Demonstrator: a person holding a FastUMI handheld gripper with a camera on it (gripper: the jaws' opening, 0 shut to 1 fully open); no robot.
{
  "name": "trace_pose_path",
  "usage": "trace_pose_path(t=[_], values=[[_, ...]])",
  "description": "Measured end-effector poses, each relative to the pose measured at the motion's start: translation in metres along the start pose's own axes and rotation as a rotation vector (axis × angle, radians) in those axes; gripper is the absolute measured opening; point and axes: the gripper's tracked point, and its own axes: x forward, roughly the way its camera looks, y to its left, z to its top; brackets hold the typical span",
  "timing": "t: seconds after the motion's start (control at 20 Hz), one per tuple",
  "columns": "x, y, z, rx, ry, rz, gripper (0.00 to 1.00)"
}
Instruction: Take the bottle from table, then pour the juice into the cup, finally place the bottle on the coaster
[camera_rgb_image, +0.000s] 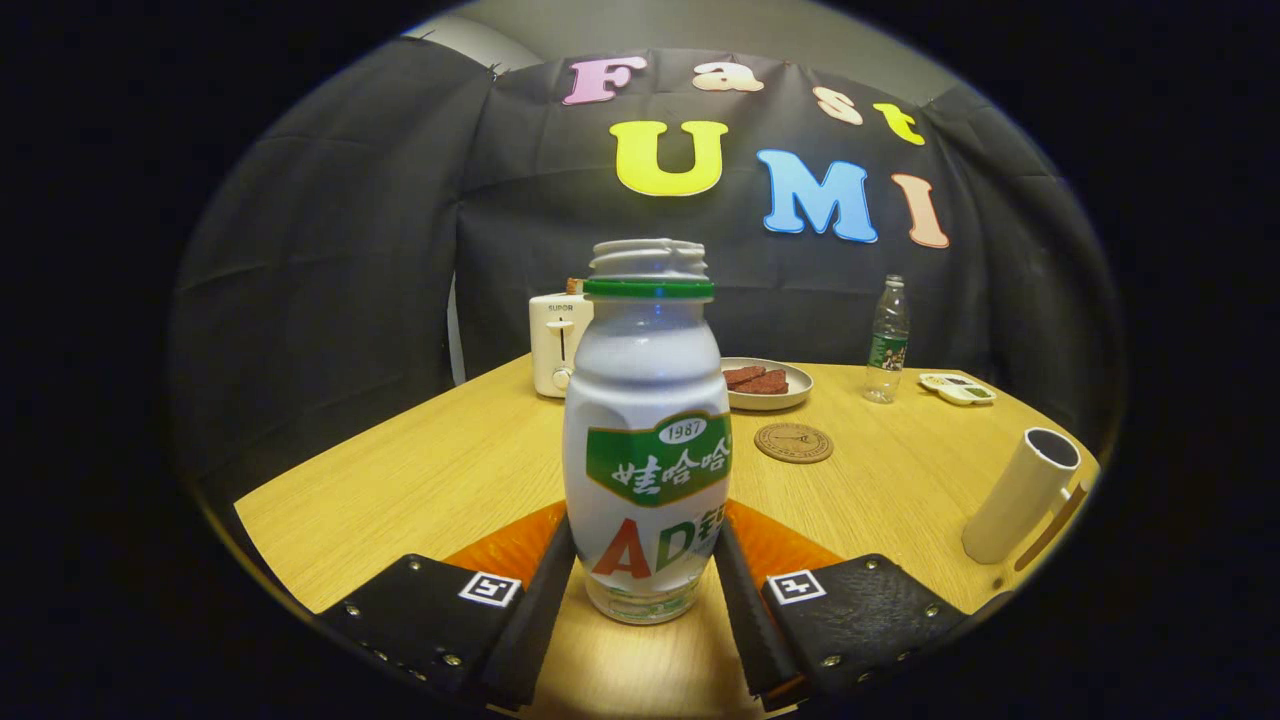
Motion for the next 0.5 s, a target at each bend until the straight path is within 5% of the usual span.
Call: trace_pose_path(t=[0.5], values=[[0.0016, -0.0037, 0.0027, -0.039, 0.042, -0.005, 0.7]])
